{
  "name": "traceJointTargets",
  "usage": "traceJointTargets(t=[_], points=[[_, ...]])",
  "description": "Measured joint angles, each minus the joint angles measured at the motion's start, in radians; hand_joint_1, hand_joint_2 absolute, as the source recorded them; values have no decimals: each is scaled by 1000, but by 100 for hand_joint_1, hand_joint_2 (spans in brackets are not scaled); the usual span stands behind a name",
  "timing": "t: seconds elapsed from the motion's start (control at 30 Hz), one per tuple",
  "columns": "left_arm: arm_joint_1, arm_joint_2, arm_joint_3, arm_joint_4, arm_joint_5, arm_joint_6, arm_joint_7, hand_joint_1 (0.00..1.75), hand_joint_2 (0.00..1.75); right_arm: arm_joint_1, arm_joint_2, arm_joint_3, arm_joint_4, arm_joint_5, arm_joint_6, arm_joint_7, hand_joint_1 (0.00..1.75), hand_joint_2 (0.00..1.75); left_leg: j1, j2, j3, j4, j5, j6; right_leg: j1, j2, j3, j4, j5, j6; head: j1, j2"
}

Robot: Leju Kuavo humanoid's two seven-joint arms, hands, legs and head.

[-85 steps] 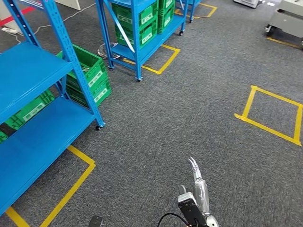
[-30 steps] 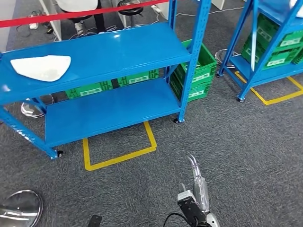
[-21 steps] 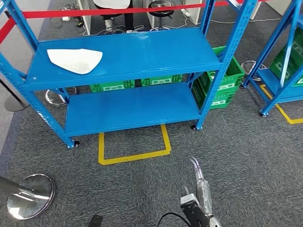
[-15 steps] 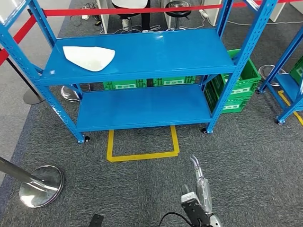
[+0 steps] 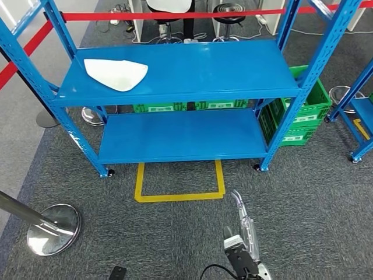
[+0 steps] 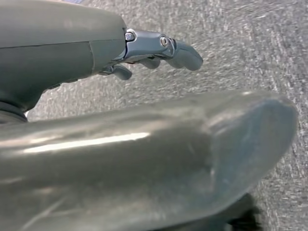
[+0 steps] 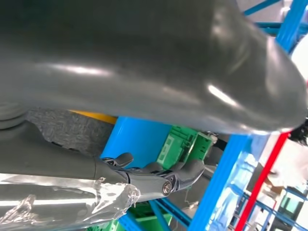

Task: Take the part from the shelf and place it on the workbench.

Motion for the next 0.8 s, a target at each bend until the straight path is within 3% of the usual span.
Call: traceJointTargets(t=[0.07, 0.13, 0.2, 0.27, 0.33, 0.37, 0.4, 0.43, 0.5, 0.53, 0.57, 0.6, 0.63, 0.7, 0.73, 0.77, 0.8], points=[[2, -1, 0, 0, 0, 0, -1, 0, 0, 0, 0, 0, -3, 0, 0, -1, 0, 0, 1, -1, 14, -16, -17, 11, 0, -1, 17, -9, 2, 14, 2, 0], [5, -1, 0, 0, -3, 0, -1, 0, 0, -3, 0, 0, -5, -1, 0, -2, 0, 0, 4, -3, 37, -26, -29, 22, 0, -3, 1, 34, 8, 24, 6, 0], [6, -2, -1, 0, -7, 0, -2, 0, 0, -3, -1, 0, -6, -4, 0, -3, 0, 0, 6, -5, 62, -32, -48, 29, 0, -3, -76, 155, -4, 27, 12, 0], [10, -2, -3, 0, -9, 0, -2, 0, 0, 5, -5, 0, -8, -9, -1, -3, 0, 0, 6, -8, 92, -32, -75, 32, 1, -3, -167, 262, -56, 27, 15, 0], [15, -2, -4, 0, -9, 0, -4, 0, 0, 16, -11, 0, -14, -11, -1, -3, 0, 0, 7, -13, 134, -32, -107, 32, 1, -3, -217, 270, -95, 28, 18, 0], [17, -2, -4, 0, -8, 0, -4, 0, 0, 19, -14, -1, -18, -10, -2, 0, 0, 0, 7, -15, 159, -32, -125, 31, 1, -3, -225, 234, -82, 29, 19, 0], [18, -2, -4, 0, -7, 0, -6, 0, 0, 22, -17, -1, -21, -6, -4, 8, 0, 0, 7, -16, 181, -33, -144, 28, 0, -4, -227, 182, -32, 31, 20, 0], [19, -1, -4, 0, -7, -1, -6, 0, 0, 26, -20, -2, -21, 6, -11, 24, 0, 0, 6, -17, 202, -31, -165, 24, 0, -7, -231, 127, 46, 30, 22, 0], [19, 0, -5, 0, -4, -2, -9, 0, 0, 27, -23, -11, -6, 39, -34, 77, 0, 0, 4, -17, 235, -39, -197, 14, 2, -11, -226, 62, 153, 18, 25, 0], [16, 0, -5, 0, -2, -4, -10, 0, 0, 23, -22, -26, 17, 47, -44, 102, 0, 0, 3, -17, 249, -42, -202, 7, 4, -11, -220, 54, 165, 8, 27, 0], [13, 0, -6, 0, -1, -6, -10, 0, 0, 14, -18, -46, 46, 45, -51, 118, 0, 0, 4, -17, 257, -44, -199, 2, 6, -8, -208, 54, 149, -1, 27, 0], [8, 0, -6, 0, 1, -8, -11, 0, 0, 0, -12, -82, 95, 31, -55, 119, 0, 0, 4, -16, 247, -14, -178, -4, 5, -5, -195, 48, 143, -7, 27, 0], [2, 1, -6, 0, 4, -9, -12, 0, 0, -19, -6, -128, 160, 9, -57, 106, 0, 0, 5, -13, 215, 45, -146, -10, 3, -4, -178, 39, 132, -13, 29, 0], [-3, 1, -7, 0, 11, -8, -12, 0, 0, -62, 8, -239, 335, -39, -60, 60, 0, 0, 5, -9, 106, 196, -102, -20, -1, -4, -132, 15, 110, -20, 26, 0], [-1, 1, -7, 0, 14, -7, -12, 0, 0, -81, 14, -297, 432, -60, -60, 35, 0, 0, 5, -7, 52, 248, -118, -24, -2, -5, -105, 4, 97, -23, 25, 0], [3, 1, -6, 0, 17, -6, -11, 0, 0, -95, 20, -351, 524, -77, -57, 17, 0, 0, 6, -7, 6, 274, -161, -25, -2, -5, -75, -8, 82, -24, 25, 0], [6, 1, -6, 0, 19, -5, -11, 0, 0, -102, 23, -379, 571, -85, -57, 8, 0, 0, 6, -7, -16, 283, -187, -26, -2, -5, -60, -14, 75, -24, 25, 0]])
